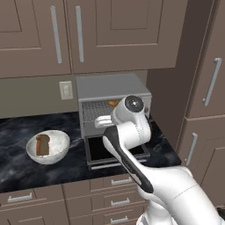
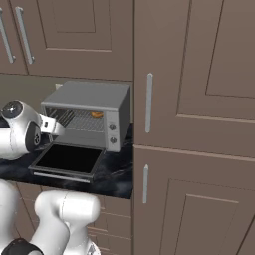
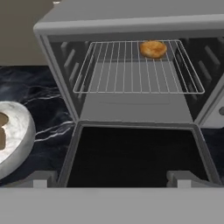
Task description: Pick up the heated bread from the toaster oven and place it in the bowl. Then move the bread bowl to the dining counter.
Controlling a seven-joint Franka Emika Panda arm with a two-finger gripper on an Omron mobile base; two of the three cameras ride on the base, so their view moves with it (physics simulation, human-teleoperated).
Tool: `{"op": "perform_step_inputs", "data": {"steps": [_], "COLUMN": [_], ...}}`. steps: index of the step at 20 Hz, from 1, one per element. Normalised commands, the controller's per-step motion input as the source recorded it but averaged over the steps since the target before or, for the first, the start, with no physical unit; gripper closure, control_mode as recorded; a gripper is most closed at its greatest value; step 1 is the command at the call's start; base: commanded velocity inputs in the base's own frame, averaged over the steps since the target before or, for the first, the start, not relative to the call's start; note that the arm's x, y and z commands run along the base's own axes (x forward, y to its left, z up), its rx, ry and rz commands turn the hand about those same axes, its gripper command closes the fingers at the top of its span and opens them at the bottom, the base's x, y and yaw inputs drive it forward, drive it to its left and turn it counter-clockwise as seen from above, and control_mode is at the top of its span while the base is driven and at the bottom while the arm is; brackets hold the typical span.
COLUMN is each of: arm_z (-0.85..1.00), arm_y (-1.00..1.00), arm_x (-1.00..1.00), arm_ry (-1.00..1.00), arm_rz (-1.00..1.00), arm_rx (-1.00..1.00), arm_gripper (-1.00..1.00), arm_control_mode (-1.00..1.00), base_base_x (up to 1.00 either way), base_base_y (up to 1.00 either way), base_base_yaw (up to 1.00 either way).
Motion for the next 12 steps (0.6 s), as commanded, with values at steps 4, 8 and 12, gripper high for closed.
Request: {"op": "perform_step_inputs", "data": {"steps": [4,8,12], "arm_z": [-0.01,0.0,-0.07], "arm_y": [0.0,0.0,0.0], "arm_x": [0.33,0.35,0.35], "arm_ry": [-0.04,-0.02,0.0], "arm_rz": [0.0,0.0,0.0], "arm_rx": [0.0,0.0,0.0], "arm_gripper": [-1.0,-1.0,-1.0], "arm_control_mode": [-1.0,-1.0,-1.0], "base_base_x": [0.0,0.0,0.0], "base_base_y": [0.0,0.0,0.0], "base_base_yaw": [0.0,0.0,0.0]}}
